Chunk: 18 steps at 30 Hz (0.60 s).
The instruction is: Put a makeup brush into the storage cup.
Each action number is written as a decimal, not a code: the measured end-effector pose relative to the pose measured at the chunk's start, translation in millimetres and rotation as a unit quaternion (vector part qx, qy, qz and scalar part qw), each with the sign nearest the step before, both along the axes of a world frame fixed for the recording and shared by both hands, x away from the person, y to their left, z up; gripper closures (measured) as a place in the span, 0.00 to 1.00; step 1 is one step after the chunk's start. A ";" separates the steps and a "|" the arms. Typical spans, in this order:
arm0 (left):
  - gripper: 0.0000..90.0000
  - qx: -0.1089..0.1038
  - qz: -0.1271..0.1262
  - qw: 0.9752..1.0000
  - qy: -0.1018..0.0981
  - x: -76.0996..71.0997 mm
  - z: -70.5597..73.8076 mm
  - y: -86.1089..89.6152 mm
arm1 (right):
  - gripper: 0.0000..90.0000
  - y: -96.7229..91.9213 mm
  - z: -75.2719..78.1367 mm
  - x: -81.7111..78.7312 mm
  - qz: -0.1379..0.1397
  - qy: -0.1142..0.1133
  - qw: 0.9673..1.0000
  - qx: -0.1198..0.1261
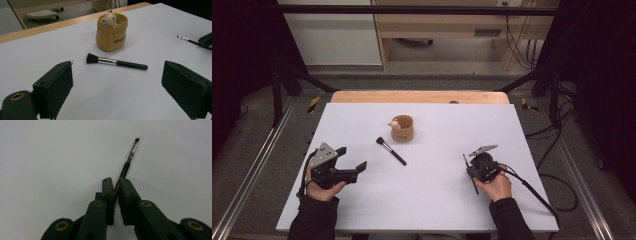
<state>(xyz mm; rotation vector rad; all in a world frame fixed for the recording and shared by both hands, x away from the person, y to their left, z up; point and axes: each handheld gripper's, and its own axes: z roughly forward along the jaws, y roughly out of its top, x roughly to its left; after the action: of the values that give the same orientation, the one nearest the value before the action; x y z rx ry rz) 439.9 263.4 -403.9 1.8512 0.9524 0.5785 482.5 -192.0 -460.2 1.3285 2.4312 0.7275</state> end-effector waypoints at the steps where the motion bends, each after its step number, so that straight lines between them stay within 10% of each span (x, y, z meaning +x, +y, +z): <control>1: 0.11 0.000 0.000 1.000 0.000 -0.1 0.0 -0.1 | 0.92 0.0 0.0 0.0 -0.002 0.000 1.000 -0.001; 18: 0.11 0.003 -0.002 1.000 0.001 0.1 -0.5 -1.5 | 0.94 -1.4 -0.3 0.4 -0.014 -0.003 1.000 -0.013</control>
<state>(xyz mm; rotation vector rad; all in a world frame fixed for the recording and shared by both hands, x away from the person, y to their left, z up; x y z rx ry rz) 440.0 261.9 -404.4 1.8594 0.9490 0.5769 482.9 -193.5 -460.5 1.3471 2.4039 0.6896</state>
